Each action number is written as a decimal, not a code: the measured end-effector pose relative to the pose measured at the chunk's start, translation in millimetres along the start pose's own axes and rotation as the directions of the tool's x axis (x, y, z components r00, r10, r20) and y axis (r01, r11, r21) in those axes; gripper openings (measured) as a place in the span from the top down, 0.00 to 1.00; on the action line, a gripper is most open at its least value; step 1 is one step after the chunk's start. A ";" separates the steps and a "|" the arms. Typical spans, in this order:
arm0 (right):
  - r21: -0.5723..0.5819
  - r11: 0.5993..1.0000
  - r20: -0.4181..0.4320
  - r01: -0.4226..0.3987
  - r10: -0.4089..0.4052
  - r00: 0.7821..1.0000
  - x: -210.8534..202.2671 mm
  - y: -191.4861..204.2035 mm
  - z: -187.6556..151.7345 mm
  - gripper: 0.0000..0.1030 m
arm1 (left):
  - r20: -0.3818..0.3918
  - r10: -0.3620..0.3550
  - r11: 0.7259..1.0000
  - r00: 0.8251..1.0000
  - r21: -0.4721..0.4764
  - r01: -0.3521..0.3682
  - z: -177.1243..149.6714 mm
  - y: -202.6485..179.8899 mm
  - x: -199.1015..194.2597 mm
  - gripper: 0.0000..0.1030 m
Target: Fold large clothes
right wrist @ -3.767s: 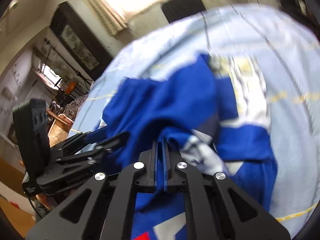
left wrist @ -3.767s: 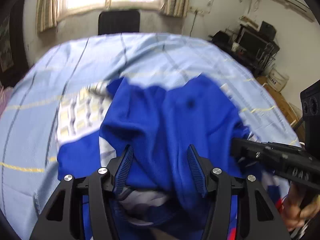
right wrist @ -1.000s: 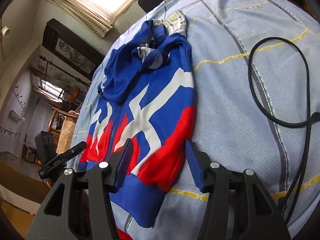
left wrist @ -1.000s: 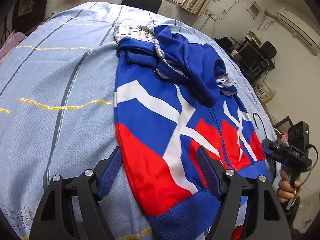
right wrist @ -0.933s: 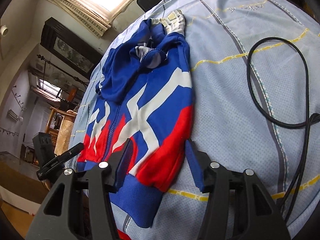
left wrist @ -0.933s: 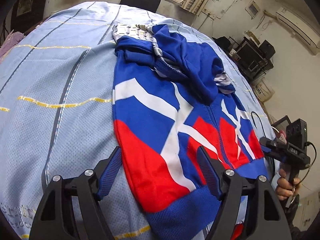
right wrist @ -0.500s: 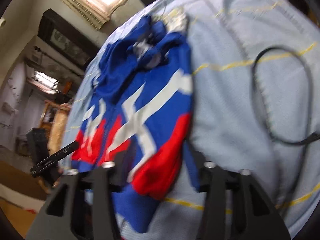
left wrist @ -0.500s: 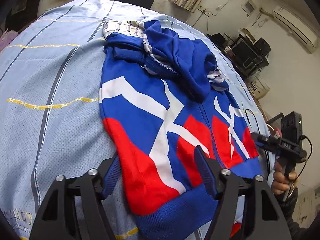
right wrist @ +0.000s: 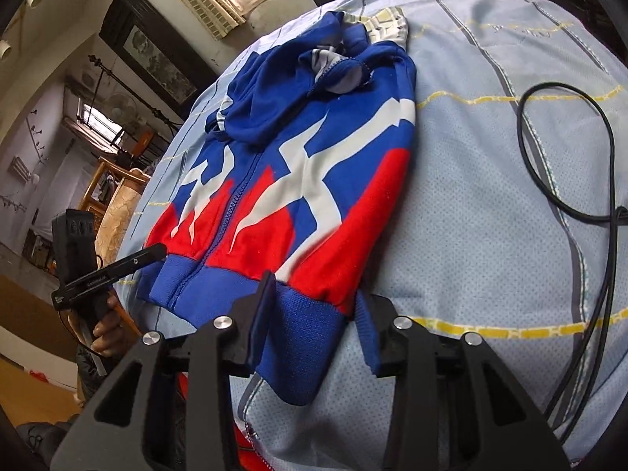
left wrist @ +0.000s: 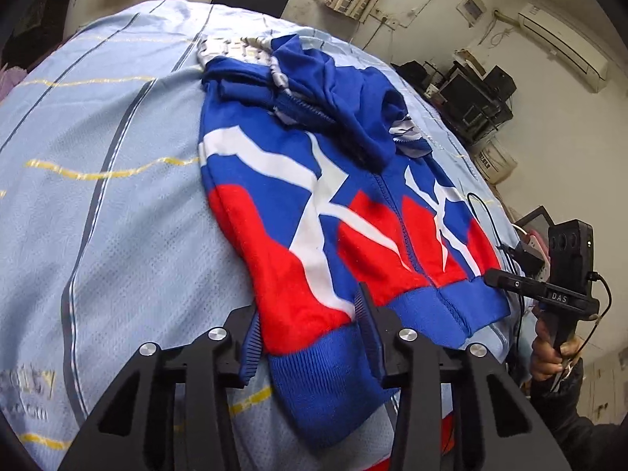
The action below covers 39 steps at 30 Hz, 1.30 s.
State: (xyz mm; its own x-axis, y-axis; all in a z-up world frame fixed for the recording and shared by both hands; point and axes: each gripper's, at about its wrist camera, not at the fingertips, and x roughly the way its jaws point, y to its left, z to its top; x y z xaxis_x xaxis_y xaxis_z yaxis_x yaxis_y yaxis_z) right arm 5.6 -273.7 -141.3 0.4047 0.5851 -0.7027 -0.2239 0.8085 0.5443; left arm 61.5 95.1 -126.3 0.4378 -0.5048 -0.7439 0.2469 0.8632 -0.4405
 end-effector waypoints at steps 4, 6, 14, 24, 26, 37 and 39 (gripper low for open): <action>-0.033 0.999 0.030 0.017 -0.016 0.999 -1.9 3.1 -4.2 0.69 | 0.007 0.016 1.000 1.000 0.011 -0.016 -1.0 -1.2 0.1 0.69; -0.011 1.000 0.039 -0.022 0.022 0.999 -4.0 -1.8 -2.6 0.75 | 0.015 0.027 1.000 1.000 0.007 -0.027 -1.0 1.5 -1.8 0.79; 0.023 0.985 0.088 -0.173 0.170 0.981 -18.6 -1.7 20.5 0.77 | 0.099 -0.002 1.000 0.995 0.030 -0.001 18.5 -8.2 -28.4 0.87; 0.032 0.976 0.150 -0.216 0.209 0.966 -31.6 1.7 67.3 0.81 | 0.162 0.018 0.996 0.987 0.086 -0.033 72.7 -27.5 -40.5 0.87; 0.035 0.975 0.165 -0.222 0.213 0.963 -32.0 2.7 80.7 0.81 | 0.172 0.026 0.995 0.985 0.088 -0.041 86.3 -28.8 -40.2 0.87; 0.155 0.953 0.281 -0.262 0.211 0.936 -7.5 -9.4 196.1 0.82 | 0.217 0.089 0.994 0.972 0.039 -0.100 177.9 -16.8 -20.9 0.87; 0.192 0.940 0.290 -0.282 0.219 0.931 7.5 -20.7 219.3 0.82 | 0.211 0.101 0.994 0.972 0.013 -0.106 197.9 -9.7 -7.3 0.87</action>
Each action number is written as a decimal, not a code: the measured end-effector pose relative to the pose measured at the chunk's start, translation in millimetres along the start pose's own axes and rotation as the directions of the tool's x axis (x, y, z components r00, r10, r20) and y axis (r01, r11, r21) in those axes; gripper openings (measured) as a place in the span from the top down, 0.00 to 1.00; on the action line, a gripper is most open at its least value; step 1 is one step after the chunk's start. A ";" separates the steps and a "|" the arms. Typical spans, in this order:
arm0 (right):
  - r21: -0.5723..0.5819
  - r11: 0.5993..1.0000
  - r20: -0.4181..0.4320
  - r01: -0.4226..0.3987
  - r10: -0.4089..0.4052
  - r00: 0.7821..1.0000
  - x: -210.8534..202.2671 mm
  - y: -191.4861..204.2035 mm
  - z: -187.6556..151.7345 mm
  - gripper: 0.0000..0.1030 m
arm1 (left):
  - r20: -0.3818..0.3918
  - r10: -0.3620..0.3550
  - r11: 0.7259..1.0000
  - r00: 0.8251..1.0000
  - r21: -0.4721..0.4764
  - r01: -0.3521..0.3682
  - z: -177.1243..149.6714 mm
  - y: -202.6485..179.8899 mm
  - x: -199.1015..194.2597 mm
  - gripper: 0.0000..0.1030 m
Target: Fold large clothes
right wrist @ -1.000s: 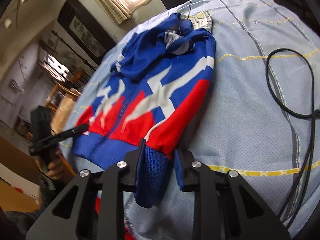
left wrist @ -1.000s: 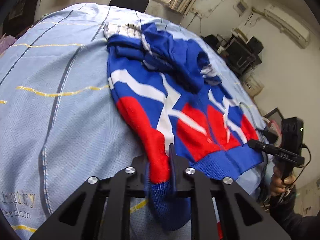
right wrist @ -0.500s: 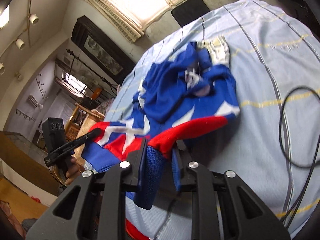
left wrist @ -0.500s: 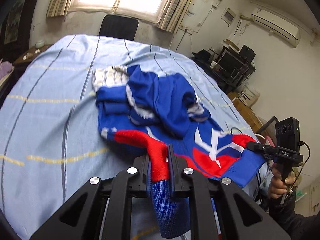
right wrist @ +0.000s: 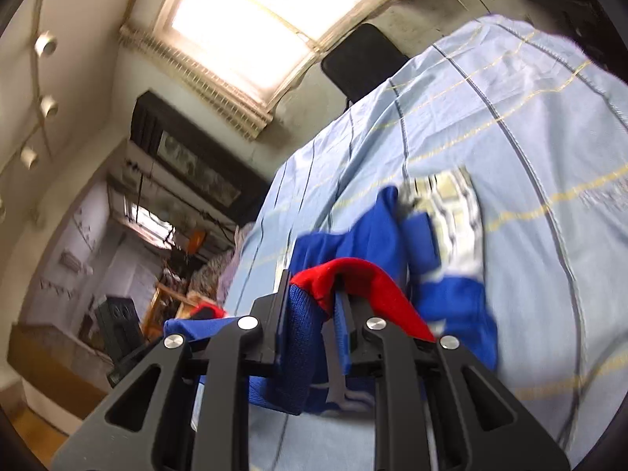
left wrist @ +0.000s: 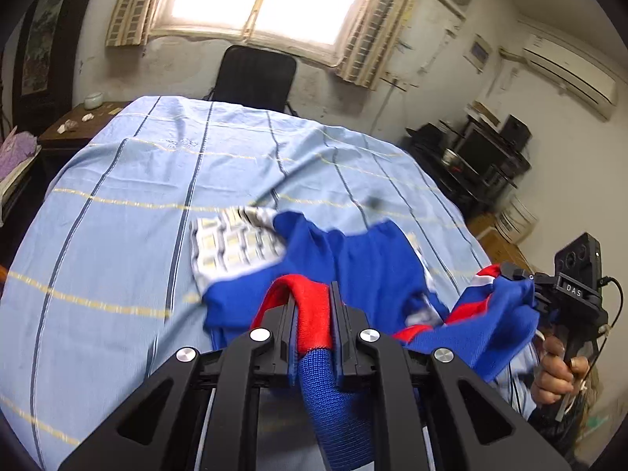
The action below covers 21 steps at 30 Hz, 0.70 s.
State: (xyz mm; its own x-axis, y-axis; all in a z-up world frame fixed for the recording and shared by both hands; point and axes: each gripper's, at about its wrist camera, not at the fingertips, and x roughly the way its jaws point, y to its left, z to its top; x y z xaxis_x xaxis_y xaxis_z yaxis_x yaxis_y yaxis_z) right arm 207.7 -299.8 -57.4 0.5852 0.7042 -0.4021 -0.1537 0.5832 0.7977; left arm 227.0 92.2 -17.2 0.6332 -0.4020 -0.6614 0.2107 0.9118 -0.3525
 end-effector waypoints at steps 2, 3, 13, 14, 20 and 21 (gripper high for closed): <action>0.041 0.999 -0.004 0.001 -0.001 1.000 16.8 -11.5 13.9 0.82 | -0.010 0.014 1.000 1.000 -0.028 -0.015 12.9 7.2 20.6 0.87; 0.057 0.998 -0.009 0.012 -0.011 1.000 26.2 -18.1 19.6 0.82 | -0.023 0.020 0.999 1.000 -0.045 -0.021 17.8 11.3 34.0 0.87; 0.120 0.981 -0.099 0.155 -0.144 0.985 98.8 -80.7 26.4 0.82 | -0.166 -0.003 0.986 0.986 -0.166 -0.025 13.0 51.4 132.7 0.85; 0.131 0.980 -0.103 0.151 -0.138 0.985 101.2 -83.2 25.7 0.82 | -0.164 -0.009 0.986 0.986 -0.166 -0.018 13.2 53.1 132.9 0.84; 0.120 0.991 -0.047 0.054 -0.048 0.998 80.5 -77.0 30.7 0.49 | -0.115 -0.073 0.982 0.991 -0.183 0.051 14.8 58.8 104.5 0.63; 0.116 0.993 -0.030 0.036 -0.033 0.999 75.2 -75.2 30.6 0.37 | -0.076 -0.072 0.979 0.995 -0.195 0.056 16.4 60.8 91.4 0.53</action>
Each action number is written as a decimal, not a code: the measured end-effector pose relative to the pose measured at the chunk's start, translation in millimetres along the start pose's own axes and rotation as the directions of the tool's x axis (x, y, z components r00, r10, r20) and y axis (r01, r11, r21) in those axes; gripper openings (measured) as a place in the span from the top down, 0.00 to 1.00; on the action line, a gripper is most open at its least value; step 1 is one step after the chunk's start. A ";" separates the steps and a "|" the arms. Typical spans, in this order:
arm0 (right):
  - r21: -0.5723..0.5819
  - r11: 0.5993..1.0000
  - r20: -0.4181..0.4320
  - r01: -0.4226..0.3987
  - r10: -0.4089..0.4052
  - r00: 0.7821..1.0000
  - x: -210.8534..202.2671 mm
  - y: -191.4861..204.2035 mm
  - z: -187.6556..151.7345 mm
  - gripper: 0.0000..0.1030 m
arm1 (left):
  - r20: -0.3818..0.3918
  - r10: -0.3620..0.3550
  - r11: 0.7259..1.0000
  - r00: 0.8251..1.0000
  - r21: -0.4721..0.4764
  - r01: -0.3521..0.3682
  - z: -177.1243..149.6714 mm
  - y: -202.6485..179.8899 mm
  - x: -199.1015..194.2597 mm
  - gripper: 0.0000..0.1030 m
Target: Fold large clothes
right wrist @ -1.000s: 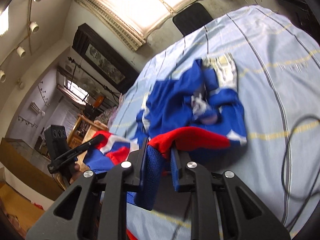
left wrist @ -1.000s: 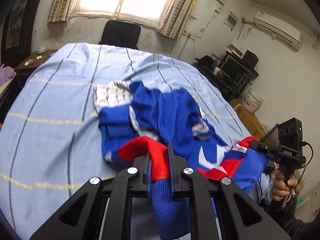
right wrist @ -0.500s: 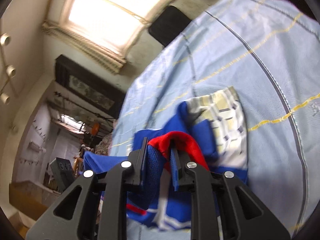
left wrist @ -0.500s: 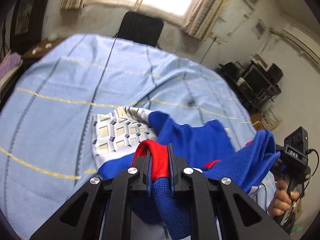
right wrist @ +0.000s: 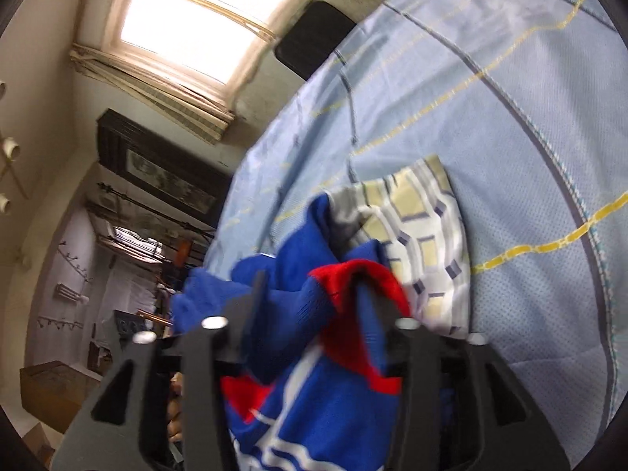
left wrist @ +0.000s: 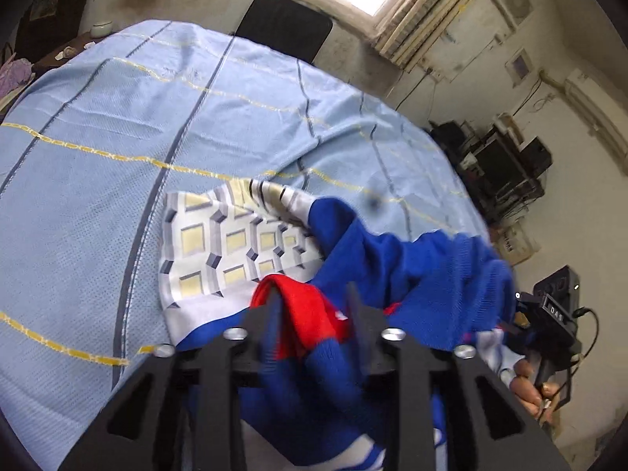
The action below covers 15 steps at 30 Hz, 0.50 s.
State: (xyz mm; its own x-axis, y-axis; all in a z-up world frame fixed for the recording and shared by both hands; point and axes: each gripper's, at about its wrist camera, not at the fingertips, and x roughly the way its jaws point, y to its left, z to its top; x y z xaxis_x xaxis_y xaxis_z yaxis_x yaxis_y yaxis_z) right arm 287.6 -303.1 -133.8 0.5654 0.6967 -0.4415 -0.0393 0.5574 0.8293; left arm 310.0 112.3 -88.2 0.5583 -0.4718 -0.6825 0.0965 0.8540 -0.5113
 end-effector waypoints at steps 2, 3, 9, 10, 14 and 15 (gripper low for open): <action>-0.027 1.000 0.060 -0.013 0.014 0.998 -15.9 4.7 2.5 0.33 | 0.096 0.047 0.999 0.994 -0.001 -0.047 2.4 -1.9 -21.8 0.23; -0.041 0.999 0.082 -0.007 0.011 0.997 -21.7 7.1 3.1 0.33 | 0.145 0.059 0.998 0.988 0.009 -0.061 3.2 -2.0 -34.1 0.23; -0.019 0.999 0.107 0.037 -0.035 0.994 -28.7 -2.0 3.4 0.32 | 0.131 0.053 0.999 0.990 -0.013 -0.052 1.2 7.3 -31.0 0.20; -0.016 0.999 0.106 0.046 -0.044 0.993 -28.8 -3.8 2.8 0.32 | 0.128 0.053 0.999 0.990 -0.008 -0.053 0.3 6.7 -28.9 0.20; -0.033 0.998 0.120 0.049 -0.045 0.992 -36.1 0.6 2.3 0.32 | 0.175 0.054 0.998 0.983 0.017 -0.058 -0.7 4.6 -40.1 0.21; -0.037 0.998 0.125 0.047 -0.042 0.991 -38.2 2.2 1.9 0.32 | 0.198 0.045 0.999 0.979 0.010 -0.048 0.0 7.4 -48.3 0.21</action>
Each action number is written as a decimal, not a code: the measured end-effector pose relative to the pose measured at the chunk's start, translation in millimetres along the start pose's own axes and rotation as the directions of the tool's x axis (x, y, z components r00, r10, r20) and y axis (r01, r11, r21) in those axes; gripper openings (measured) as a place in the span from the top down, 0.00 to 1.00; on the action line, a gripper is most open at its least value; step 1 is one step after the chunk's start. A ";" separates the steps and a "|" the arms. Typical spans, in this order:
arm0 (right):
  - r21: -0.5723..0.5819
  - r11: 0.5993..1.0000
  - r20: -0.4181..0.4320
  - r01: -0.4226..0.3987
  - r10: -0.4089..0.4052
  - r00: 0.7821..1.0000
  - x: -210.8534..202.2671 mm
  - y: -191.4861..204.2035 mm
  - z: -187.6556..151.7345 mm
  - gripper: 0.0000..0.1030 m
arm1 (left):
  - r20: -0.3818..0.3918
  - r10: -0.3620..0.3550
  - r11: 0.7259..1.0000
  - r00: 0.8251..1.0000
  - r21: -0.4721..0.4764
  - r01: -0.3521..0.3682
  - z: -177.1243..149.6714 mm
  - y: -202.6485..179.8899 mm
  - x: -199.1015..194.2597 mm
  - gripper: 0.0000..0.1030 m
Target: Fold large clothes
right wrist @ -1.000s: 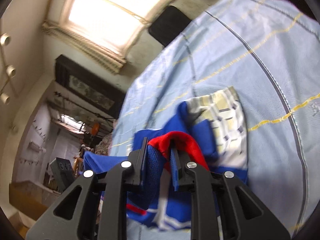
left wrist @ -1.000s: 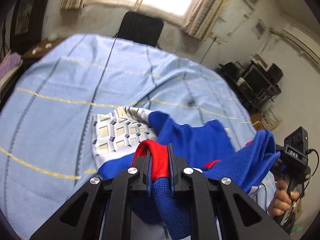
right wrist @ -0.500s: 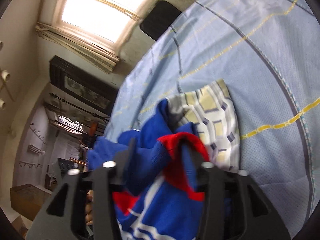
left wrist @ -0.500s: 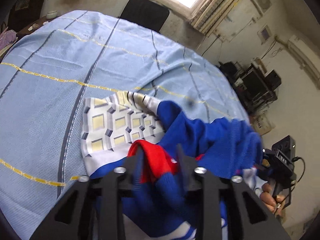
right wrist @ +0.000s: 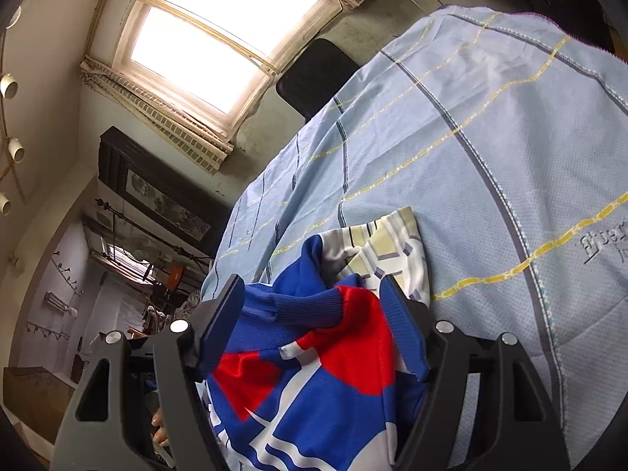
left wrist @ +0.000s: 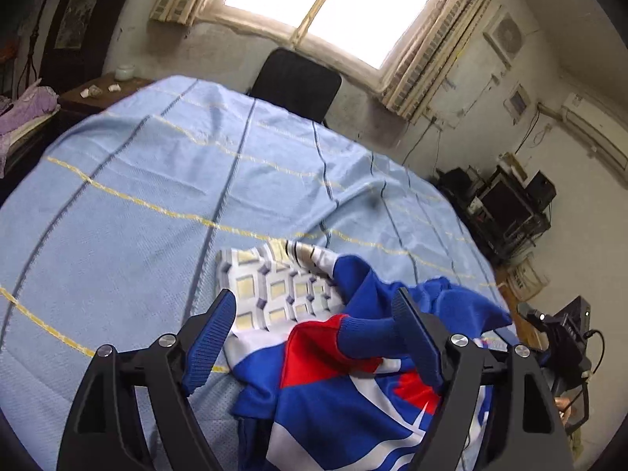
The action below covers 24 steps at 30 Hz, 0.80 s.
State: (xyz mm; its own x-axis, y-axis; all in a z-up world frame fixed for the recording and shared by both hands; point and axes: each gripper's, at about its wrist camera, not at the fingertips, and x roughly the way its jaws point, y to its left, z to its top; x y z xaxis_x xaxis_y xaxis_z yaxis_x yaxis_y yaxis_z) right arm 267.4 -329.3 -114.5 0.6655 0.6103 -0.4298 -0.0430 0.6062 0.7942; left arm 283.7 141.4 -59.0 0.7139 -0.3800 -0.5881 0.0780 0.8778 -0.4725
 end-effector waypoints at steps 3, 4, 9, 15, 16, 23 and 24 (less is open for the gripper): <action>-0.014 1.000 0.002 0.002 -0.002 1.000 -7.1 4.6 -0.8 0.32 | 0.025 -0.016 1.000 1.000 -0.002 0.017 1.7 3.5 -15.5 0.21; -0.021 1.000 -0.001 0.013 -0.013 1.000 -9.3 6.1 -2.3 0.32 | 0.020 -0.030 0.999 0.999 0.015 0.030 -0.5 2.3 -18.6 0.21; -0.078 0.996 -0.040 0.038 -0.041 0.998 -13.7 16.7 -19.3 0.35 | -0.111 -0.073 0.975 0.991 0.199 0.094 -25.7 -25.4 -5.4 0.20; -0.196 0.976 -0.055 0.098 -0.110 0.992 -5.6 30.3 -31.7 0.36 | -0.156 -0.002 0.944 0.988 0.326 0.054 -43.6 -47.1 27.7 0.20; -0.226 0.966 -0.050 0.128 -0.142 0.989 0.1 32.1 -32.8 0.36 | -0.141 0.025 0.944 0.990 0.330 0.023 -40.2 -48.0 34.9 0.19; -0.346 0.906 -0.090 0.243 -0.290 0.953 52.2 36.8 -16.6 0.36 | -0.178 -0.001 0.974 0.984 0.223 0.042 -7.1 -39.6 75.0 0.19; -0.355 0.903 -0.088 0.243 -0.292 0.952 57.2 37.3 -13.4 0.36 | -0.180 -0.010 0.976 0.984 0.212 0.049 -5.5 -38.2 77.5 0.20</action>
State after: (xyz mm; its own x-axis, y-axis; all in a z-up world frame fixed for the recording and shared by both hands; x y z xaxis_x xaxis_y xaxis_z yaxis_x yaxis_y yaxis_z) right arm 293.9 -265.0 -115.3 0.5806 0.4495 -0.6788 -0.1416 0.8768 0.4595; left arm 332.3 76.8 -90.1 0.5760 -0.4355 -0.6917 0.2586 0.8999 -0.3512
